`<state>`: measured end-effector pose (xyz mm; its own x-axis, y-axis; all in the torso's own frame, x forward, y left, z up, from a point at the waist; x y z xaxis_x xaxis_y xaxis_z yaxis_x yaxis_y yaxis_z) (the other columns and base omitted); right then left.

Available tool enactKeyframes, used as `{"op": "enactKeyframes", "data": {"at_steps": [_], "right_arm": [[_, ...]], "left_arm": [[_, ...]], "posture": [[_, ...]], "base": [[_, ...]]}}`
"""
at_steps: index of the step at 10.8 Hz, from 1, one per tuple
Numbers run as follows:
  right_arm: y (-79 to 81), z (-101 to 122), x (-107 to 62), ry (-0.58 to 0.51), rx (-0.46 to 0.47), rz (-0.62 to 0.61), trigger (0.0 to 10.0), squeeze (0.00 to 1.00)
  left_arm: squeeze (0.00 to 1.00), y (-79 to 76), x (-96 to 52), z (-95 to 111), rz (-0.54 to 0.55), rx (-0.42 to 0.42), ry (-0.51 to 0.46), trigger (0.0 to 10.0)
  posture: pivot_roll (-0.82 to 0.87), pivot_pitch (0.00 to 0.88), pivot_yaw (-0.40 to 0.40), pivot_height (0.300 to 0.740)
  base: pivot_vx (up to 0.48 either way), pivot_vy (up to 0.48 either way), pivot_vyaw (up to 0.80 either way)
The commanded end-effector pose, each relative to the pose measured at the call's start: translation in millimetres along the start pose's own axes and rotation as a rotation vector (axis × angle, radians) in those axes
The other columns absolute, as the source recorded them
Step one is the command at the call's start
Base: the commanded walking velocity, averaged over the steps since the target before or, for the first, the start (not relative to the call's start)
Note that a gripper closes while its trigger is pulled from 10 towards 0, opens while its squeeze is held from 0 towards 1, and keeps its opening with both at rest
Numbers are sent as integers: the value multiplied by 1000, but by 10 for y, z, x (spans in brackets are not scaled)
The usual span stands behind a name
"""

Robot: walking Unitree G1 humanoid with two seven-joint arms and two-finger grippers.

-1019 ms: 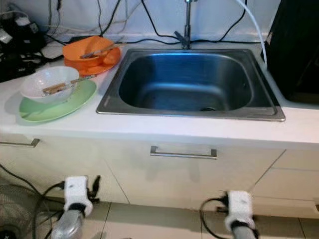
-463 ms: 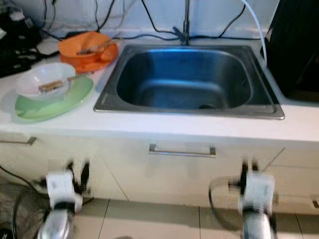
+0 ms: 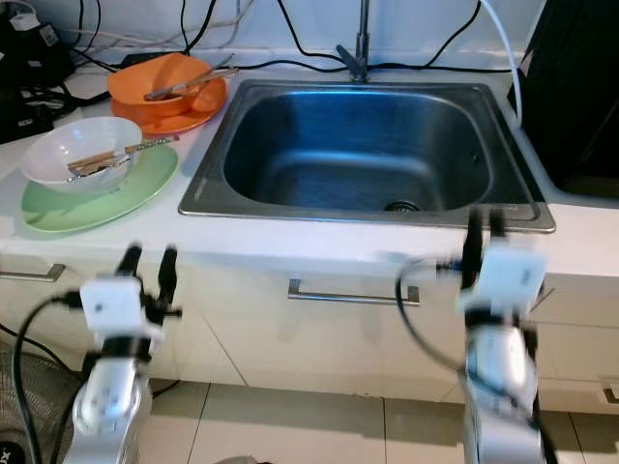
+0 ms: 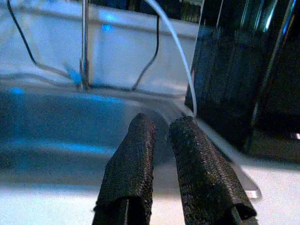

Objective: Kitchen organization

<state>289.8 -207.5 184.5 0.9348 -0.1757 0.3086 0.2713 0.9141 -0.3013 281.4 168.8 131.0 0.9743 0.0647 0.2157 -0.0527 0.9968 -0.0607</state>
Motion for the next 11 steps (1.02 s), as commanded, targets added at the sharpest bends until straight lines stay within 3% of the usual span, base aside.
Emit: {"op": "enactKeyframes", "data": {"at_steps": [1, 3, 5, 6, 9, 11], "right_arm": [[42, 8, 28, 18, 17, 17, 10000, 0], [213, -23, 158, 28, 51, 51, 10000, 0], [493, -15, 333, 24, 100, 104, 10000, 0], [545, -3, 355, 20, 110, 116, 10000, 0], [904, 15, 464, 15, 133, 201, 10000, 0], [987, -7, 465, 16, 143, 222, 10000, 0]], "left_arm": [[0, -56, 53, 86, -18, 10, -10, 10000], [0, -164, 272, 193, -52, 23, -49, 10000], [0, -323, 540, 320, -97, 64, -115, 10000], [0, -346, 563, 329, -105, 75, -120, 10000], [0, -445, 707, 178, -129, 79, -80, 10000], [0, -502, 789, 114, -137, 63, -64, 10000]], "posture": [[55, 31, 53, 740], [53, 8, 56, 740], [53, 0, 60, 740], [53, 0, 60, 740], [66, 0, 58, 740], [75, 0, 58, 740]], "base": [[0, 0, 0], [0, 0, 0], [0, 0, 0], [0, 0, 0], [0, 0, 0], [0, 0, 0]]}}
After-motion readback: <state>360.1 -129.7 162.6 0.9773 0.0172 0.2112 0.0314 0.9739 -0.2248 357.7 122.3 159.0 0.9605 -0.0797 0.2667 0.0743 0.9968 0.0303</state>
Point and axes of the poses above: a point about 5 cm out from each wrist's last joint towards the gripper, its own x axis pointing out of the wrist towards the gripper, its own z axis along the axis of the wrist's last joint, y = z × x, the point moved 5 cm from there along x, pointing out of the wrist towards the gripper, and after that the axes turned 11 degrees about -x, right-handed, at the moved point
